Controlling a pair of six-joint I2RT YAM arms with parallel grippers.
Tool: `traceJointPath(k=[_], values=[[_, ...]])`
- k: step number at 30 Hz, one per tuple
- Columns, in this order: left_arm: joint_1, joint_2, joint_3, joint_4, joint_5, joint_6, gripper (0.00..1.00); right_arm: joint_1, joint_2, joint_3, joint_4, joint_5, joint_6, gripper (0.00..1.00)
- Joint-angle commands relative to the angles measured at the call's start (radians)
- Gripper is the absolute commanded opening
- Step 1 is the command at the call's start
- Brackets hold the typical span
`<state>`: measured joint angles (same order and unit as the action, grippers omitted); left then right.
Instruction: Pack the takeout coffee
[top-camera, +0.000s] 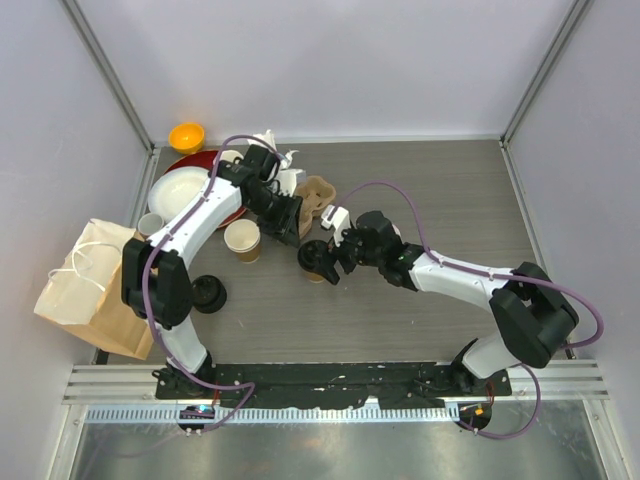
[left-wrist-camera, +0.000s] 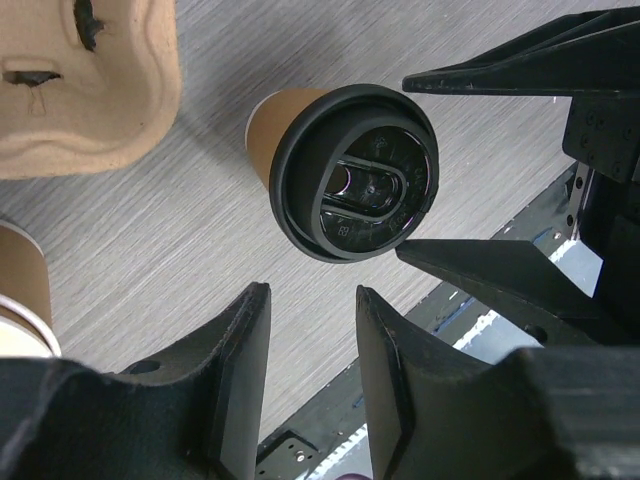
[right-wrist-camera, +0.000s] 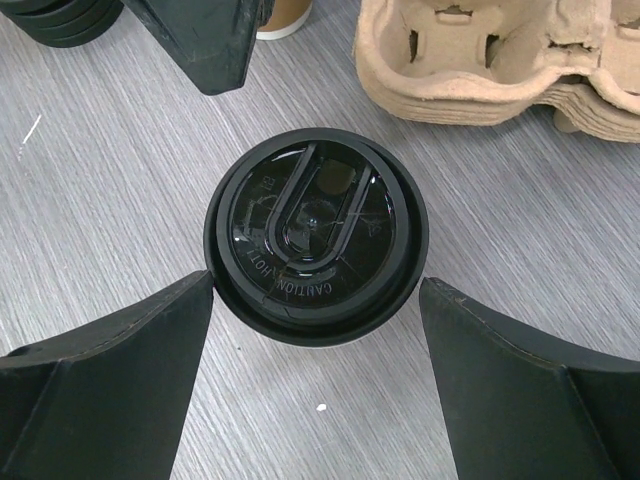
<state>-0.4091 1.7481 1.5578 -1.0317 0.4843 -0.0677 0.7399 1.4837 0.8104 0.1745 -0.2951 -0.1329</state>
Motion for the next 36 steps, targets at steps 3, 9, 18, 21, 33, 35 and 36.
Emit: traceJointPath(k=[3,9,18,21,33,35,36], values=[[0.001,0.013,0.007,0.056,0.048,-0.018,0.42,0.003,-0.053,0.032,-0.001,0.068,-0.025,0.9],[0.001,0.022,0.016,0.059,0.071,-0.015,0.41,0.003,-0.049,0.045,0.013,0.039,-0.027,0.92],[-0.017,0.025,0.073,0.078,0.027,0.005,0.41,-0.033,-0.077,0.101,-0.053,-0.018,0.085,0.91],[-0.025,0.028,0.065,0.087,0.005,0.002,0.4,-0.062,-0.099,0.124,-0.128,0.002,0.189,0.84],[-0.057,0.04,0.022,0.165,-0.052,-0.038,0.41,-0.129,-0.097,0.062,-0.179,-0.075,0.667,0.53],[-0.071,0.045,0.012,0.171,-0.053,-0.04,0.41,-0.128,-0.08,0.059,-0.181,-0.078,0.674,0.5],[-0.077,0.047,0.01,0.174,-0.053,-0.041,0.41,-0.128,-0.074,0.056,-0.17,-0.081,0.679,0.46]])
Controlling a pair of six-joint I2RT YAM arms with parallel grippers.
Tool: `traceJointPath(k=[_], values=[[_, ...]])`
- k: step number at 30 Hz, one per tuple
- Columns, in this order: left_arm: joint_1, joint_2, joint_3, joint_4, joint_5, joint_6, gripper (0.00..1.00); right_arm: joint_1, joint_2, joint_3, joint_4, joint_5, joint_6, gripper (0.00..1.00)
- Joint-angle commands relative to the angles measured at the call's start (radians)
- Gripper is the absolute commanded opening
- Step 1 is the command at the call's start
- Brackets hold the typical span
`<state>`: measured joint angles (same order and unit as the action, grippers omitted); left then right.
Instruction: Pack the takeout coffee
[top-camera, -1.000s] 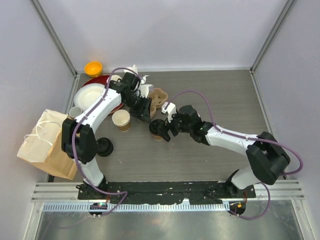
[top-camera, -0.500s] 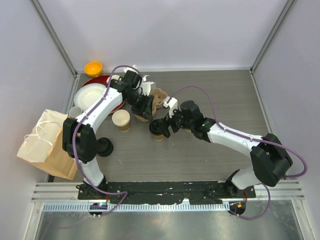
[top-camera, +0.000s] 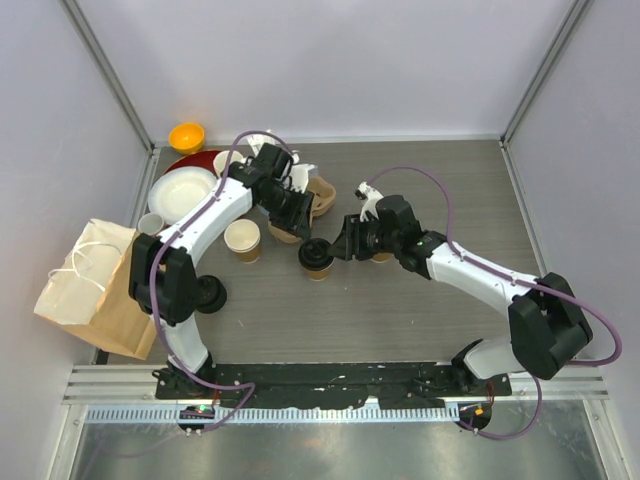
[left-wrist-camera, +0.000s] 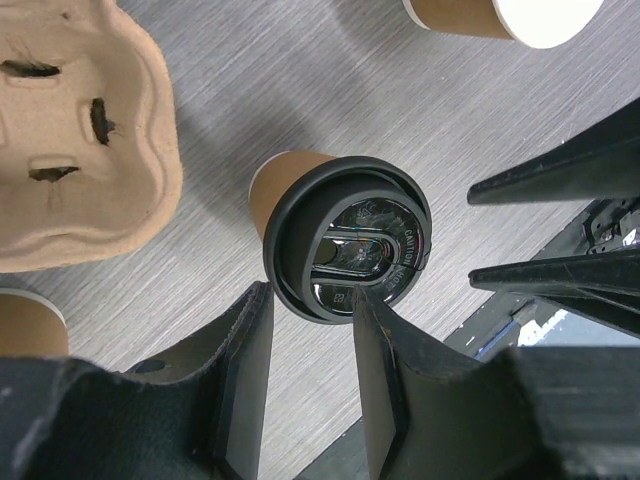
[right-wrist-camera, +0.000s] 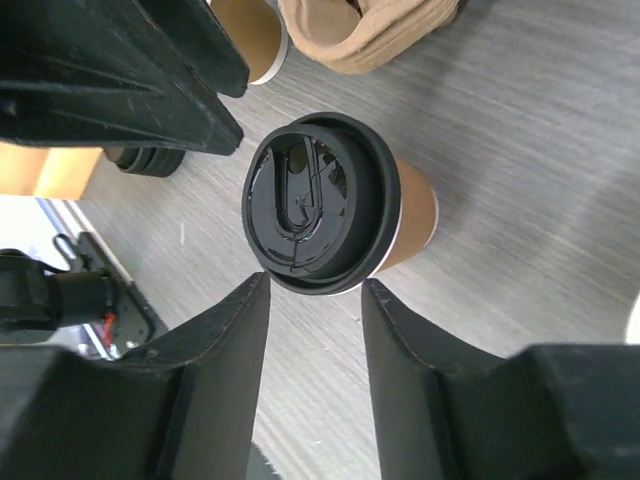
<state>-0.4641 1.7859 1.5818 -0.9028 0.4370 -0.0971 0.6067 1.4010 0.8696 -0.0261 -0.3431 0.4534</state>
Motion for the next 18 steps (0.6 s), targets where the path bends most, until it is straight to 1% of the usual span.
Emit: traceJointPath(k=[1,6,18], values=[[-0.028,0.013,-0.016,0.05,-0.007,-0.013,0.41,0.005,0.013,-0.003,0.052,-0.036,0.094,0.44],[-0.028,0.017,-0.023,0.051,-0.03,-0.012,0.41,-0.004,0.033,-0.018,0.048,-0.031,0.106,0.41],[-0.041,0.033,-0.045,0.067,-0.011,-0.015,0.39,-0.018,0.076,-0.015,0.048,-0.025,0.111,0.4]])
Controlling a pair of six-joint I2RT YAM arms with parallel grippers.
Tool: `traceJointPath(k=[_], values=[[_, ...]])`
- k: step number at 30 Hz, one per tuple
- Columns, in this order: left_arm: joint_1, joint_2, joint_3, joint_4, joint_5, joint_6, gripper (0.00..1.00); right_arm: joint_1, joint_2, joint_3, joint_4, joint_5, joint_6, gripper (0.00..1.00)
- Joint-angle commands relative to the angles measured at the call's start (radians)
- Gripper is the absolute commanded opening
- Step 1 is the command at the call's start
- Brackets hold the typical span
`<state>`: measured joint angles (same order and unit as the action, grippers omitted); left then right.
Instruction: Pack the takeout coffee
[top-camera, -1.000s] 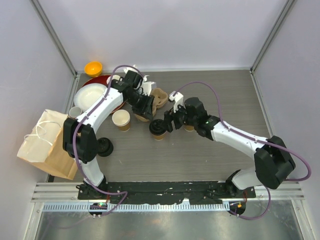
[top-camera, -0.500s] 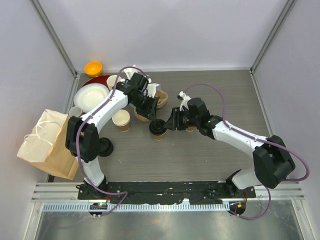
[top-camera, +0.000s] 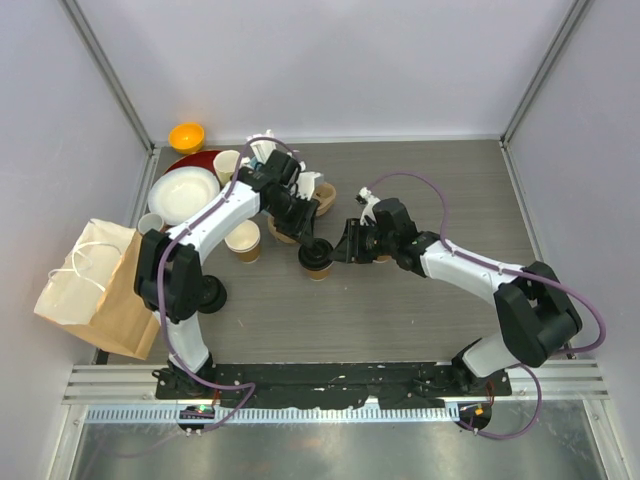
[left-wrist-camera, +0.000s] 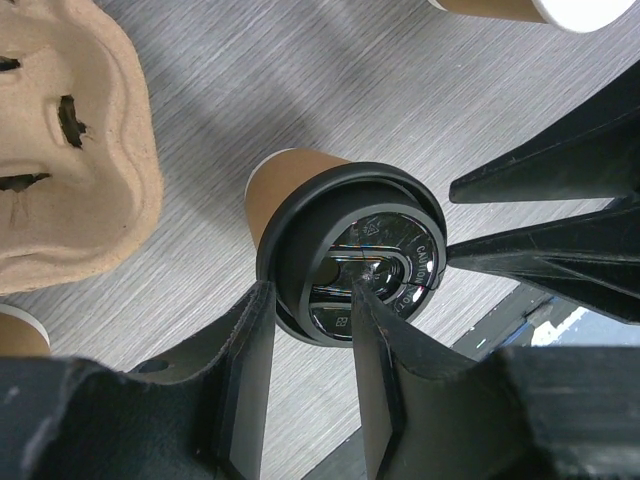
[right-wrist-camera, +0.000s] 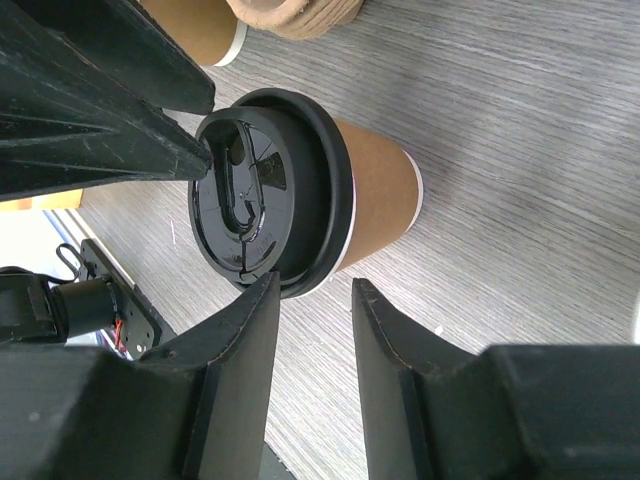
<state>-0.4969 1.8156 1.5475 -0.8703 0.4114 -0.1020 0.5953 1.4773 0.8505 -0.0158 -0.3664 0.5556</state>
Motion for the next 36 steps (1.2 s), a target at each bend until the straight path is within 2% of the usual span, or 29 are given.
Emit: traceJointPath(k=[1,16,22,30,34,36], values=[[-0.008,0.002,-0.012,0.036,0.015,-0.01,0.39,-0.008,0.008,0.002,0.039,-0.002,0.01,0.4],[-0.023,0.027,-0.043,0.034,0.04,-0.01,0.35,-0.043,0.08,-0.013,0.077,-0.023,0.032,0.36],[-0.028,0.042,-0.053,0.042,0.05,-0.016,0.33,-0.048,0.13,-0.042,0.085,-0.032,0.059,0.24],[-0.037,0.068,-0.067,0.044,0.067,-0.021,0.32,-0.046,0.182,-0.054,0.057,-0.017,0.038,0.17],[-0.037,0.07,-0.072,0.04,0.069,-0.019,0.31,-0.046,0.192,-0.071,0.04,0.003,0.027,0.05],[-0.037,0.068,-0.079,0.034,0.07,-0.016,0.31,-0.048,0.193,-0.077,0.025,0.015,0.017,0.04]])
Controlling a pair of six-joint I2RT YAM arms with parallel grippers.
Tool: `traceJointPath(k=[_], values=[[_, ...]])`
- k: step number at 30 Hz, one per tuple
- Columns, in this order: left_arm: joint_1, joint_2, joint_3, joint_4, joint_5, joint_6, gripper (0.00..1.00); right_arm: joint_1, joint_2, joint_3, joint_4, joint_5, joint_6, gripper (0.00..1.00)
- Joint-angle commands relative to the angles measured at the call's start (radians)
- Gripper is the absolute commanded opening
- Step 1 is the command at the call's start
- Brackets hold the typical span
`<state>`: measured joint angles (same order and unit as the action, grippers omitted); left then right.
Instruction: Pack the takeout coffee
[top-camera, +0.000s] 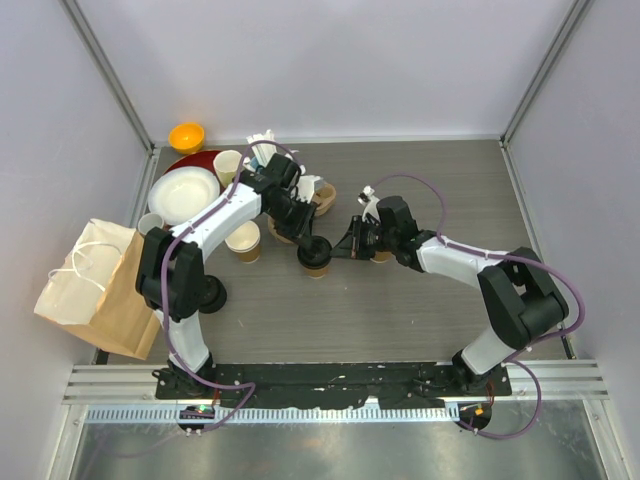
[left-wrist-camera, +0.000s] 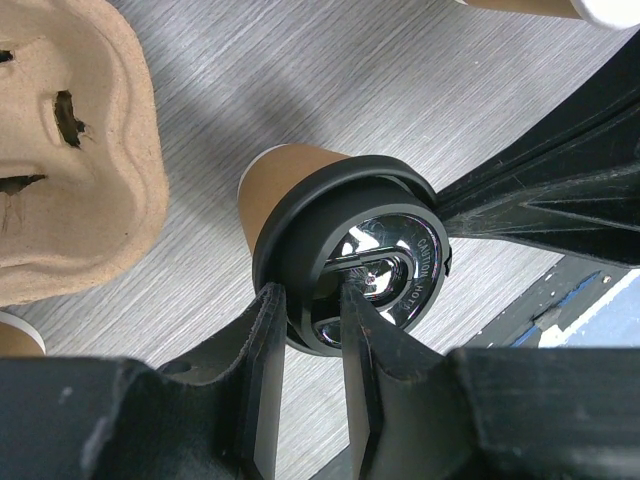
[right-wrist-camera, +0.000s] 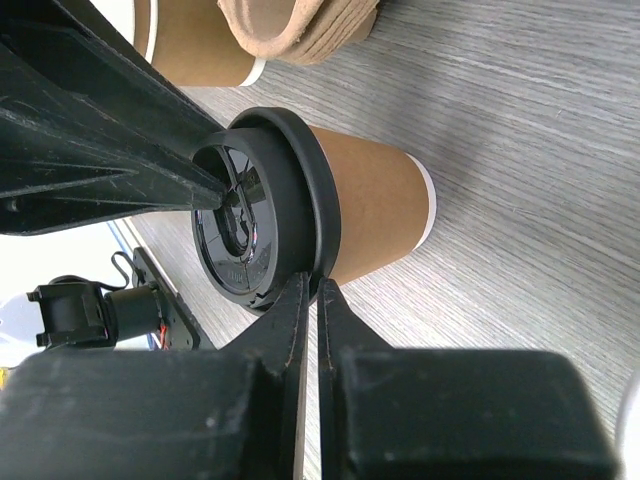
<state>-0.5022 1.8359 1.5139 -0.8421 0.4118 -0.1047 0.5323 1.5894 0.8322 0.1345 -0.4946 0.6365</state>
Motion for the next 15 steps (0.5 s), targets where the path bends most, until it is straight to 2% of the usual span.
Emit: traceJointPath(k=[1,8,15], values=[[-0.032,0.048,-0.049,0.006,0.07,-0.013,0.31,0.015,0.083,-0.059,-0.128,0.143,-0.067,0.03],[-0.03,0.066,-0.072,0.006,0.064,-0.003,0.3,0.015,0.106,-0.054,-0.128,0.151,-0.081,0.01],[-0.022,0.039,0.018,-0.023,0.1,0.026,0.33,0.026,0.011,0.013,-0.245,0.186,-0.129,0.02]])
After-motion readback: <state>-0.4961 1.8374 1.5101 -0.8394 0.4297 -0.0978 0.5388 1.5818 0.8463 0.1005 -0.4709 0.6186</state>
